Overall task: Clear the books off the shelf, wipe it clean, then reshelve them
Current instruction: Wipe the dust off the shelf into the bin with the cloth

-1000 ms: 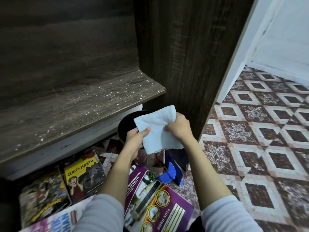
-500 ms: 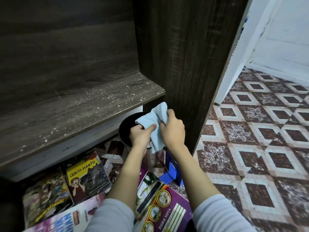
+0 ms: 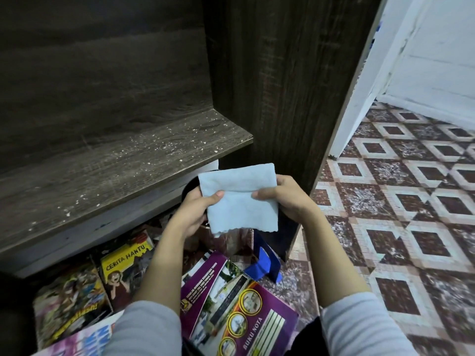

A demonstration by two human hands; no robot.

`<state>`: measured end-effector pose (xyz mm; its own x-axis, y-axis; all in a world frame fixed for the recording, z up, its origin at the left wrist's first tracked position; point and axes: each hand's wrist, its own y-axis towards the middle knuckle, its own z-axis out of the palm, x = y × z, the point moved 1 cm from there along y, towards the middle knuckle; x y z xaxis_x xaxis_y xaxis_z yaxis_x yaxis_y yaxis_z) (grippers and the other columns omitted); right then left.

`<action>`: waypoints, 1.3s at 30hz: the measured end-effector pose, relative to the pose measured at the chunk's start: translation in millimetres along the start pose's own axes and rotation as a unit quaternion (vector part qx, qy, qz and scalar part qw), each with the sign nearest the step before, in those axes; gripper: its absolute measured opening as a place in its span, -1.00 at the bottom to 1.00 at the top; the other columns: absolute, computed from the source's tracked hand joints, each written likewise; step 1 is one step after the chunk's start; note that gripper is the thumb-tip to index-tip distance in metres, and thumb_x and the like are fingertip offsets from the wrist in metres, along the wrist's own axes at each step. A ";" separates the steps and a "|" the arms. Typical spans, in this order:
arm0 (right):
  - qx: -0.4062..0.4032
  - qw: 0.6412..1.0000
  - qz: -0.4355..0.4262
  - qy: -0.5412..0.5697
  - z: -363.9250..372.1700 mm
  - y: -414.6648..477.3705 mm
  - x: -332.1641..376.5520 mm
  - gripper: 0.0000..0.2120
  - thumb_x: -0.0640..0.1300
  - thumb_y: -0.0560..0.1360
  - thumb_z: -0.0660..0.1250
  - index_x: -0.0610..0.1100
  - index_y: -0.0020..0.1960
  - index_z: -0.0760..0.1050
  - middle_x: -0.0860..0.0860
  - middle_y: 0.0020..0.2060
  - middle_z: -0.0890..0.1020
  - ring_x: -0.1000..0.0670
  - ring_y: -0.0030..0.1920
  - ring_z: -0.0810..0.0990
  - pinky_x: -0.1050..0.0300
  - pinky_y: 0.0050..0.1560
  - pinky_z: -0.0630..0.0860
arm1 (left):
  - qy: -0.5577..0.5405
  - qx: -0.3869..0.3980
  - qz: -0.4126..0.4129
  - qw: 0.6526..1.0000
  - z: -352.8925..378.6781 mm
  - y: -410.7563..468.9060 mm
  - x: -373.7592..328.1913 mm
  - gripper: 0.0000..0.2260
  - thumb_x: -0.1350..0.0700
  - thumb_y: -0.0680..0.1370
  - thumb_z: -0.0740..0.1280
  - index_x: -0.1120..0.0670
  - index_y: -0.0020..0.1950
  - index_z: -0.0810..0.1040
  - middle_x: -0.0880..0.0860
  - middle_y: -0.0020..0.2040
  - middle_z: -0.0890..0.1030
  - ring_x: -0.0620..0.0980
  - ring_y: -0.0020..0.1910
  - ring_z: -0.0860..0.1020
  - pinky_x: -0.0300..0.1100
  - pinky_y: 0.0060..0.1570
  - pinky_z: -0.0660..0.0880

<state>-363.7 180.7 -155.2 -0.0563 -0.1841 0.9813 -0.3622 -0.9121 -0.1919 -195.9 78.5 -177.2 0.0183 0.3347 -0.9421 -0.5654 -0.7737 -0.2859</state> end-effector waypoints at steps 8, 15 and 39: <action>0.032 0.994 -0.002 0.102 -0.8 2.0 -4.5 -0.69 -0.47 0.41 0.32 -0.19 0.06 0.56 -0.10 -0.01 0.67 -0.09 -0.01 0.66 -0.01 0.02 0.61 | -0.066 0.047 0.001 0.997 -1.8 -6.5 -6.8 -0.79 0.39 0.50 0.28 0.14 0.06 0.52 0.03 -0.09 0.68 -0.08 -0.12 0.65 -0.19 -0.03 0.58; 0.091 0.991 -0.028 0.099 -8.2 -5.6 3.1 -0.70 -0.51 0.41 0.28 -0.23 0.03 0.57 -0.09 -0.07 0.67 -0.03 -0.06 0.66 0.10 0.00 0.61 | -0.059 0.043 -0.017 0.997 -13.2 -8.2 -13.9 -0.71 0.49 0.47 0.22 0.16 0.03 0.54 0.07 -0.17 0.68 -0.06 -0.19 0.66 -0.18 -0.05 0.59; 0.253 0.940 0.098 -0.205 16.2 -7.8 14.3 -0.58 -0.01 0.31 0.49 -0.22 0.07 0.59 -0.08 -0.09 0.68 -0.03 -0.11 0.64 0.11 -0.08 0.57 | 0.148 0.206 0.017 0.967 -1.6 -20.8 -39.9 -0.42 0.56 0.48 0.06 0.07 -0.47 0.64 -0.06 -0.14 0.70 -0.13 -0.12 0.66 -0.25 -0.26 0.58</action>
<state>-346.7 179.3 -139.9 0.3247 -0.3982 0.8579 0.1124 -0.8844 -0.4530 -183.6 80.4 -134.0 0.1946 0.0977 -0.9760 -0.8490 -0.4815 -0.2174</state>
